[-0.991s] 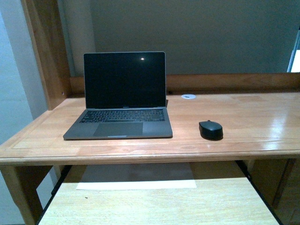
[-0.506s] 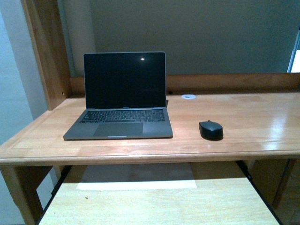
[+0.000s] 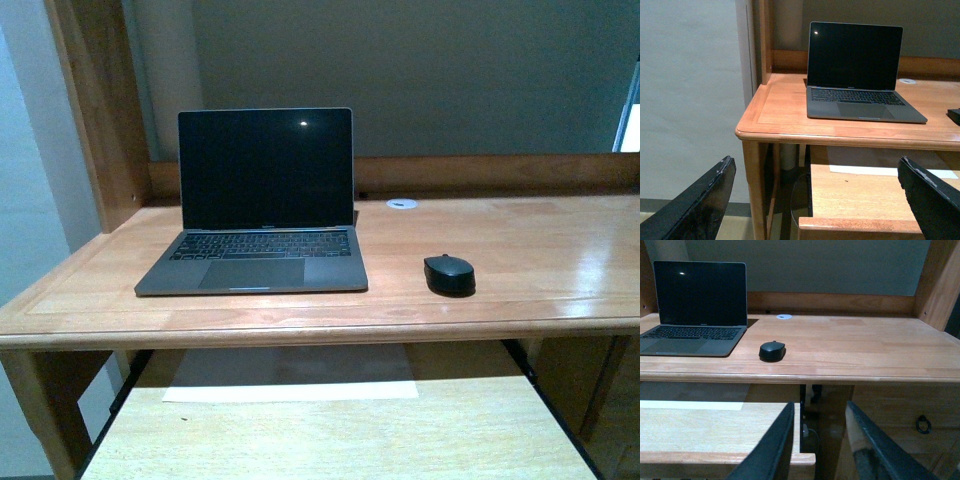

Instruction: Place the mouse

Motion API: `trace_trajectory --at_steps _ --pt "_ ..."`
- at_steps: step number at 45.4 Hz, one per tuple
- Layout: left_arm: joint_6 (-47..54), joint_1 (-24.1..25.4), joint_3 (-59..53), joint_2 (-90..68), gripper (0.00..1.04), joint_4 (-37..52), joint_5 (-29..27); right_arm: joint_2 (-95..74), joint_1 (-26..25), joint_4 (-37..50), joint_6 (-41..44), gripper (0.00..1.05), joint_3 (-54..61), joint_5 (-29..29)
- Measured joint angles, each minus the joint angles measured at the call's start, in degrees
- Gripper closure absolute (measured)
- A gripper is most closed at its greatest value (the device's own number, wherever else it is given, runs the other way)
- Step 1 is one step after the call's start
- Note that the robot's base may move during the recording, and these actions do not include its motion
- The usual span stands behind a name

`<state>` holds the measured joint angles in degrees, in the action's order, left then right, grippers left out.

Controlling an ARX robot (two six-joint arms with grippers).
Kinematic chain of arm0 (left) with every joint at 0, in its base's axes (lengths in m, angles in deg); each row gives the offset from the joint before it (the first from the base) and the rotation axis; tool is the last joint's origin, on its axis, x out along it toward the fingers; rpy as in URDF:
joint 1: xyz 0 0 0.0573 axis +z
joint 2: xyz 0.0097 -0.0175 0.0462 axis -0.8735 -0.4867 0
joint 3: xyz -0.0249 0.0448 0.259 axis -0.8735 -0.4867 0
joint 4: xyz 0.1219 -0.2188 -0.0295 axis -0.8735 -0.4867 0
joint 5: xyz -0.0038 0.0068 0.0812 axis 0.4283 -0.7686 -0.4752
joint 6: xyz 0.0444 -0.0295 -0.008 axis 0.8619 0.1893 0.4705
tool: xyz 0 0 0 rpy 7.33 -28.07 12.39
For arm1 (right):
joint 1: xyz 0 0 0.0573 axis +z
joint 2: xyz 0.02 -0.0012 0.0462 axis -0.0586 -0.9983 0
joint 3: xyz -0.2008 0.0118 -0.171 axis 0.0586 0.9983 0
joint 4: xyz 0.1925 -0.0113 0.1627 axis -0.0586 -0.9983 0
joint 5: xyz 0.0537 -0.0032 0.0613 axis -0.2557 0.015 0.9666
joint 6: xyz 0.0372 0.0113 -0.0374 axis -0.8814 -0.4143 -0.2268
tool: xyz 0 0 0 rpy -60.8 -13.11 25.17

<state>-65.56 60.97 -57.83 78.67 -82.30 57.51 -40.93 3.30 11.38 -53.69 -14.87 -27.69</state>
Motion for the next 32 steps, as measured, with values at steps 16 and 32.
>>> trace_trajectory --at_steps 16,32 --pt "0.0 0.0 0.0 0.0 0.07 0.0 0.0 0.0 0.0 0.0 0.0 0.11 0.0 0.0" --pt "0.0 0.0 0.0 0.0 0.07 0.0 0.0 0.0 0.0 0.0 0.0 0.07 0.0 0.0"
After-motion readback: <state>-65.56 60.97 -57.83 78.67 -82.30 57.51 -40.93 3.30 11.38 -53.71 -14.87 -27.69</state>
